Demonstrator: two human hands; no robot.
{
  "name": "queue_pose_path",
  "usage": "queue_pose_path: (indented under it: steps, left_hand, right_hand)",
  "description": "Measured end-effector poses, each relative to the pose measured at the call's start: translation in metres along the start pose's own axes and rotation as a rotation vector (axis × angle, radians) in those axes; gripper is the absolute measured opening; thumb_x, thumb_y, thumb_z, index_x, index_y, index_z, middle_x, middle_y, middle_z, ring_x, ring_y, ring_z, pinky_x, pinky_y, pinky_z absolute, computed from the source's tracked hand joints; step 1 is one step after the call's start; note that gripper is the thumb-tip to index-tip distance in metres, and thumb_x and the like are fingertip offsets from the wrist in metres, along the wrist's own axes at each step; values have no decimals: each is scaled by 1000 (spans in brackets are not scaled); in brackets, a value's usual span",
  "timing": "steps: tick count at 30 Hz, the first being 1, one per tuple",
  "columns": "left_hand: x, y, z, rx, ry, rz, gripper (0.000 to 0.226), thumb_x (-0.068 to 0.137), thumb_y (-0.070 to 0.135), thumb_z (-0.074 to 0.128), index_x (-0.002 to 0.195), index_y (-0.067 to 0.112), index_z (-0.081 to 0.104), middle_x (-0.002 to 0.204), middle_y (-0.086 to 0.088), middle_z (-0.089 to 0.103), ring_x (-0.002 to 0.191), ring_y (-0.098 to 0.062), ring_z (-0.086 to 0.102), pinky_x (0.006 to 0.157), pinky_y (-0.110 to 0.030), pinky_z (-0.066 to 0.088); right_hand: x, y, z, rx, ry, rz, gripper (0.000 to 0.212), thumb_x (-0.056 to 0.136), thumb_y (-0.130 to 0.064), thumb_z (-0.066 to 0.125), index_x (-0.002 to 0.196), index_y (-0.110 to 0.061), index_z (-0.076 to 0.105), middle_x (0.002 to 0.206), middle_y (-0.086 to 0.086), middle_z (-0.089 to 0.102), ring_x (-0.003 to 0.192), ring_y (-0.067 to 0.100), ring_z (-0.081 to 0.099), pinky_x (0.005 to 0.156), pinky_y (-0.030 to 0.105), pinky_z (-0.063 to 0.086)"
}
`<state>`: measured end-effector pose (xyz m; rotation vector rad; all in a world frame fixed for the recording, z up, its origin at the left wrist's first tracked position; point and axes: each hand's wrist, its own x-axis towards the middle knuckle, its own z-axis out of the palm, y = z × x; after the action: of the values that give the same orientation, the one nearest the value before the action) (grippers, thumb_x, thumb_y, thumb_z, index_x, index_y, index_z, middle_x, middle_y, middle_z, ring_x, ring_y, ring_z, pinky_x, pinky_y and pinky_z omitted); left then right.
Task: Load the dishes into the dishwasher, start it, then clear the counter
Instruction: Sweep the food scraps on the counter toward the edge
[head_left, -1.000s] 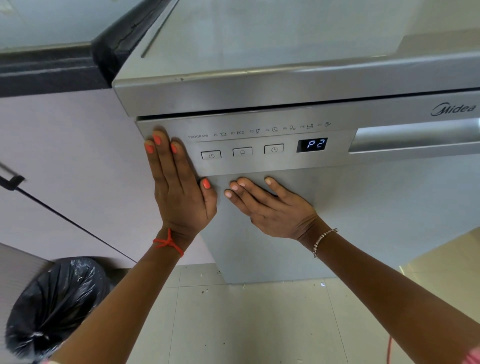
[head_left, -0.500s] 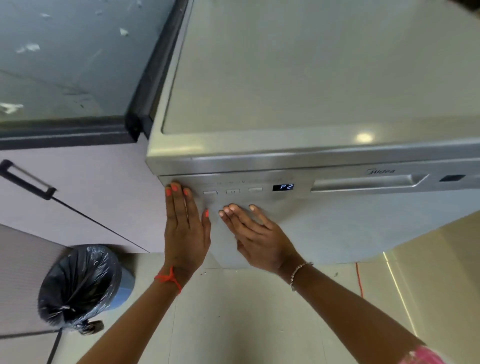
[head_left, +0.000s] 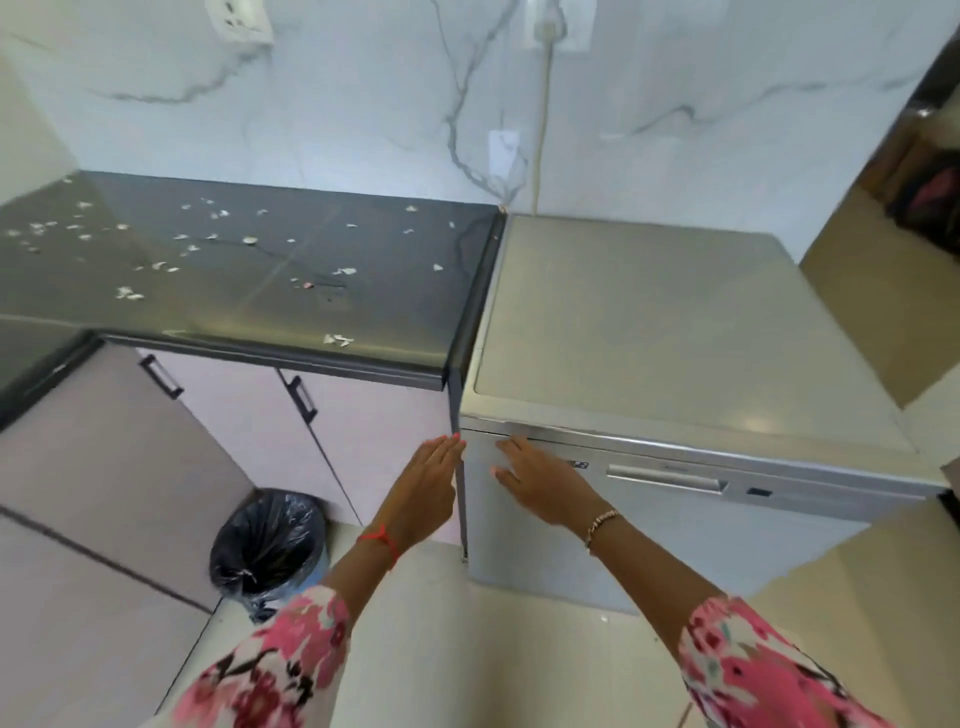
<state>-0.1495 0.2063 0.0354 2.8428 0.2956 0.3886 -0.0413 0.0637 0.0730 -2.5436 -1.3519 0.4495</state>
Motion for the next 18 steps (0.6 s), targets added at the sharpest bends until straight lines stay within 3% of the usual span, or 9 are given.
queue_pose_path:
  steps: [5, 11, 14, 16, 18]
  left_hand:
    - [4, -16, -43, -70, 106, -73, 44, 82, -10, 50, 125, -1, 52, 129, -19, 55, 125, -31, 48, 108, -31, 29]
    - [32, -84, -73, -99, 229, -113, 36, 74, -15, 56, 109, -5, 61, 112, -22, 63, 109, -35, 58, 100, -38, 40]
    - [49, -136, -82, -129, 296, -176, 35, 77, -14, 53, 110, -4, 61, 115, -20, 61, 114, -28, 54, 102, -26, 36]
    - [62, -177, -86, -150, 329, -206, 35, 80, -12, 50, 112, -2, 60, 115, -18, 60, 113, -20, 49, 102, -25, 36]
    - [78, -220, -90, -165, 309, -247, 34, 84, -10, 47, 115, -2, 58, 118, -17, 57, 115, -19, 47, 103, -26, 34]
  right_hand:
    - [15, -35, -39, 43, 19, -65, 45, 100, -32, 32, 138, -8, 36, 139, 10, 43, 119, 28, 51, 98, 36, 42]
    - [74, -67, -54, 161, 204, -142, 34, 100, -25, 34, 121, -6, 53, 118, 9, 56, 100, 21, 58, 79, 22, 41]
    - [115, -84, -45, 224, 218, -187, 37, 101, -24, 33, 129, -7, 50, 128, 7, 54, 115, 18, 53, 94, 21, 40]
    - [148, -97, -37, 196, 189, -265, 41, 101, -24, 31, 138, -10, 42, 144, 3, 42, 134, 14, 38, 111, 24, 31]
    - [184, -111, -26, 131, 141, -341, 44, 102, -25, 31, 144, -13, 32, 153, -2, 27, 143, 10, 18, 117, 24, 16]
